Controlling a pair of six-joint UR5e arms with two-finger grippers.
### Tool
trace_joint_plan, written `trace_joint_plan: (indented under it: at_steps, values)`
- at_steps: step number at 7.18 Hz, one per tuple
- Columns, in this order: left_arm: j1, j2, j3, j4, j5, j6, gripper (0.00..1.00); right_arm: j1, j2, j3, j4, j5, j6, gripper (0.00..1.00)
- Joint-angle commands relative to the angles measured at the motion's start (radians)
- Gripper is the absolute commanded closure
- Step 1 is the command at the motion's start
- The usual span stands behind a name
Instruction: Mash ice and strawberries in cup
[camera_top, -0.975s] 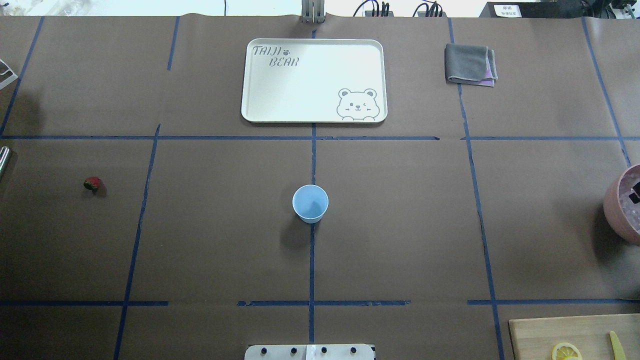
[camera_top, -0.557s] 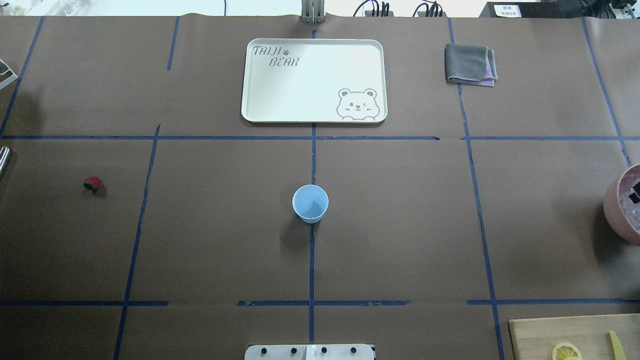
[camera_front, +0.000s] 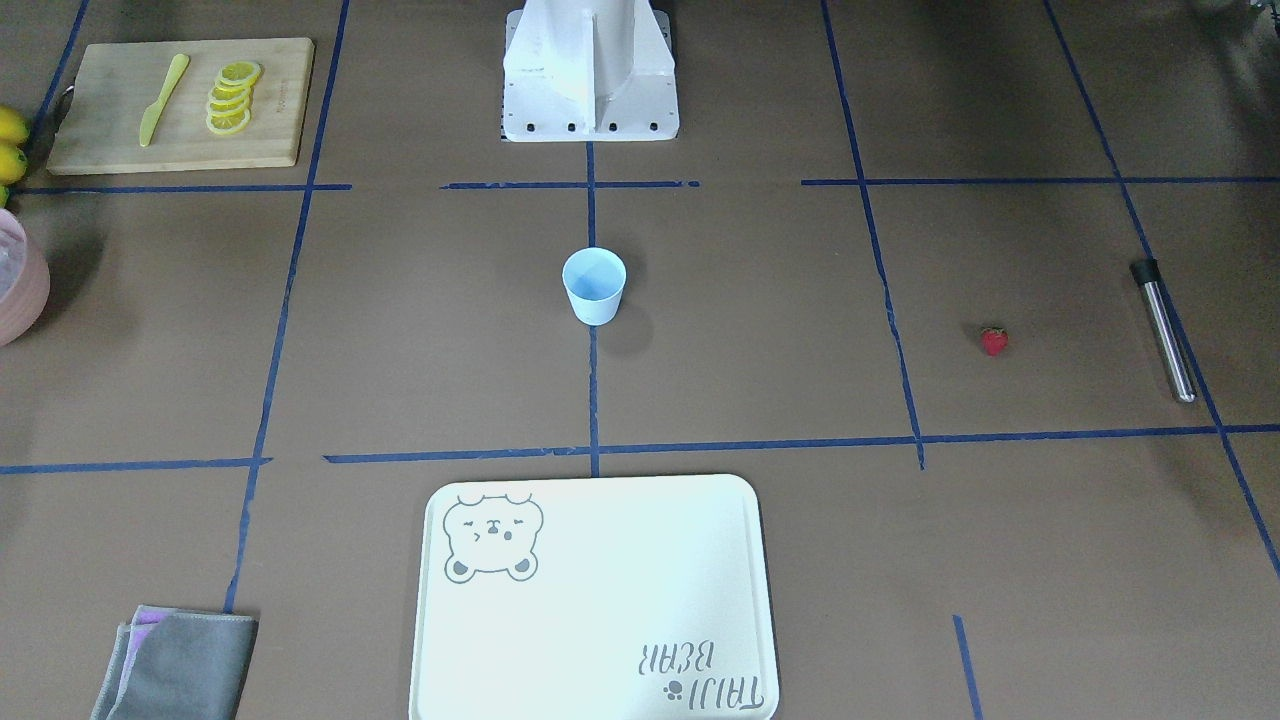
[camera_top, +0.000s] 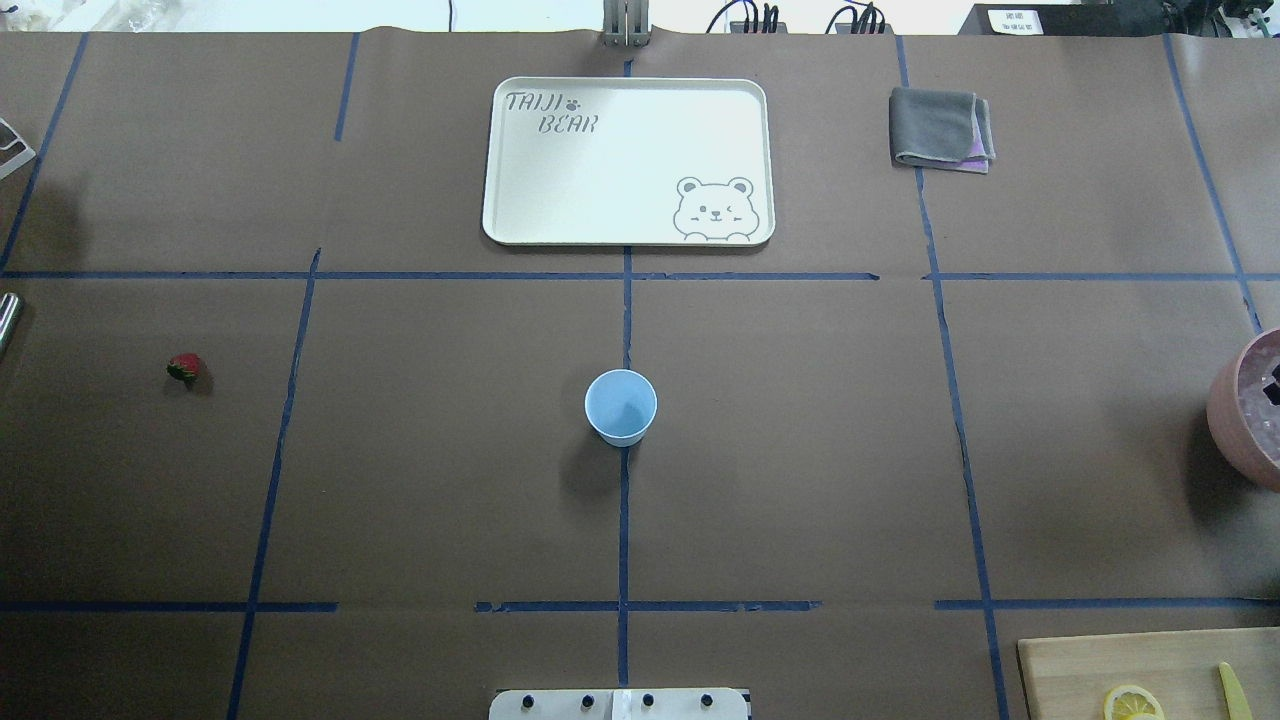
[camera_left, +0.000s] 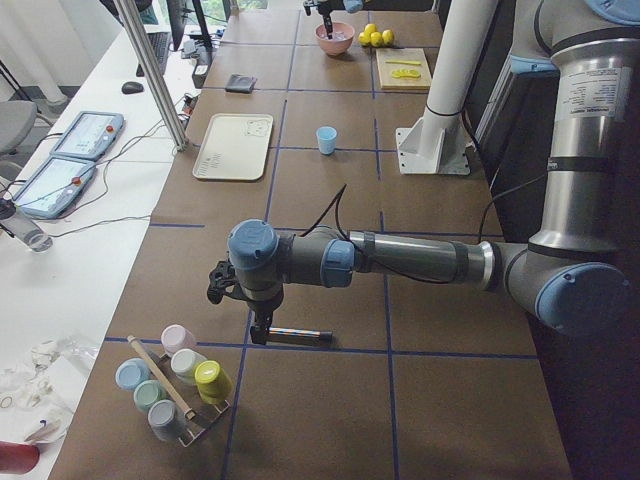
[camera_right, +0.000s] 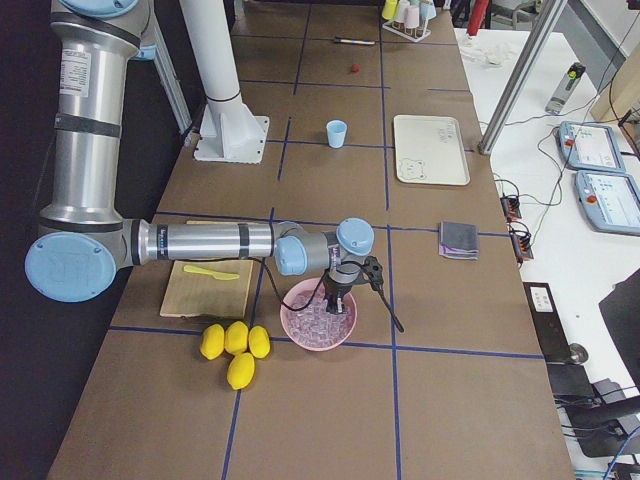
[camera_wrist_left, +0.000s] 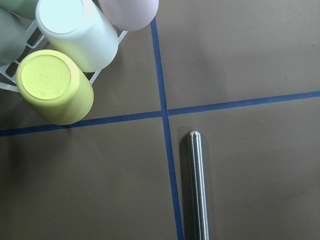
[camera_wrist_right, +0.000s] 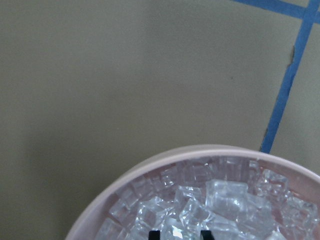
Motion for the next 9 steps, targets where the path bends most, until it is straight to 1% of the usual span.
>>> trace_joint_plan:
  at_steps: [1, 2, 3, 4, 5, 6, 7, 8, 9]
  values:
    - [0.000, 0.000, 0.001, 0.000, 0.000, 0.000, 0.00, 0.003, -0.002, 0.065, -0.013, 0.029, -0.004, 0.99]
    - [0.000, 0.000, 0.001, 0.000, 0.000, 0.000, 0.00, 0.007, -0.006, 0.139, -0.034, 0.030, -0.002, 0.99]
    - [0.000, 0.000, 0.001, 0.000, 0.000, 0.000, 0.00, 0.024, 0.011, 0.217, -0.095, 0.030, -0.004, 1.00]
    - [0.000, 0.000, 0.001, 0.000, 0.000, 0.000, 0.00, 0.035, 0.085, 0.262, -0.168, 0.039, 0.008, 1.00]
    - [0.000, 0.000, 0.001, 0.000, 0.000, 0.000, 0.00, 0.034, 0.163, 0.283, -0.234, 0.049, 0.015, 1.00]
    - [0.000, 0.000, 0.002, 0.000, 0.000, 0.000, 0.00, 0.030, 0.246, 0.282, -0.284, 0.077, 0.063, 1.00]
    - [0.000, 0.008, -0.001, -0.001, -0.002, 0.000, 0.00, -0.006, 0.355, 0.282, -0.293, 0.112, 0.247, 1.00]
    - [0.002, 0.014, 0.001, -0.003, -0.002, 0.000, 0.00, -0.102, 0.444, 0.285, -0.292, 0.105, 0.432, 1.00]
    - [0.002, 0.014, 0.001, -0.007, 0.000, 0.000, 0.00, -0.202, 0.530, 0.282, -0.292, 0.070, 0.593, 1.00]
